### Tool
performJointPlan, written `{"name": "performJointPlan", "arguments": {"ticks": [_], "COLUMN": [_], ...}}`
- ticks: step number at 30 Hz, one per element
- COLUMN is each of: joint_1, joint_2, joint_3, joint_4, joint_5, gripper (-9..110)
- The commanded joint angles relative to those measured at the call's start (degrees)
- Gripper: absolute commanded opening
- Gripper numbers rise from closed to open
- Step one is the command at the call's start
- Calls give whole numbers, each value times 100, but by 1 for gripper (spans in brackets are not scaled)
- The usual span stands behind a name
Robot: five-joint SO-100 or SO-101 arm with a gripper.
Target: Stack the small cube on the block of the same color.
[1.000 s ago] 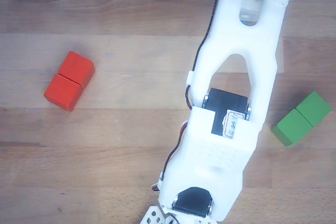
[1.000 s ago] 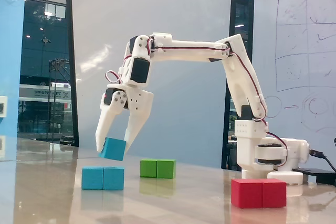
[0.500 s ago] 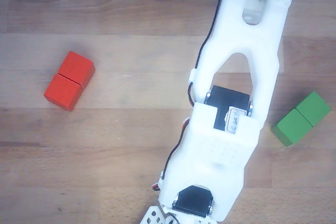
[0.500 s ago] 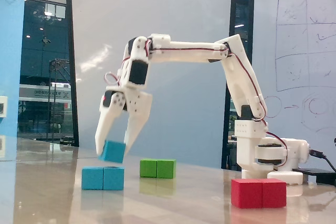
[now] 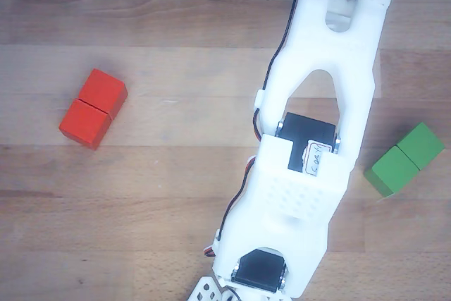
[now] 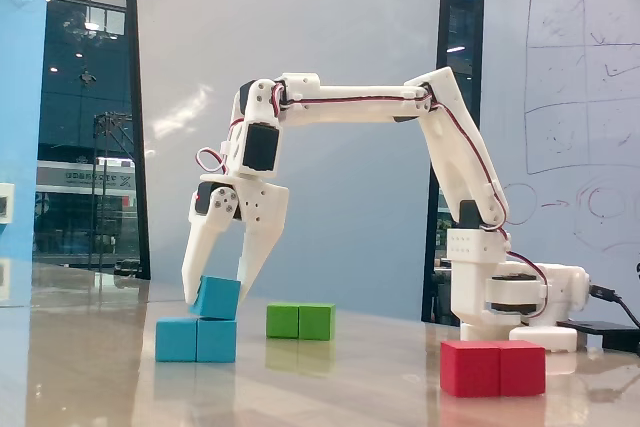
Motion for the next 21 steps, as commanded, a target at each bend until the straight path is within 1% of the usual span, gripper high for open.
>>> {"name": "performJointPlan", "arguments": {"ticks": [1,5,12,15,21], "joint_1": [62,35,44,35,79], "joint_2": [176,176,176,176,176], "joint_3": [-571,-571,-571,-571,-571], "joint_4": [9,18,9,9,9], "joint_5": [-70,-70,-62,-62,-62], "gripper": [9,11,27,31,32]}}
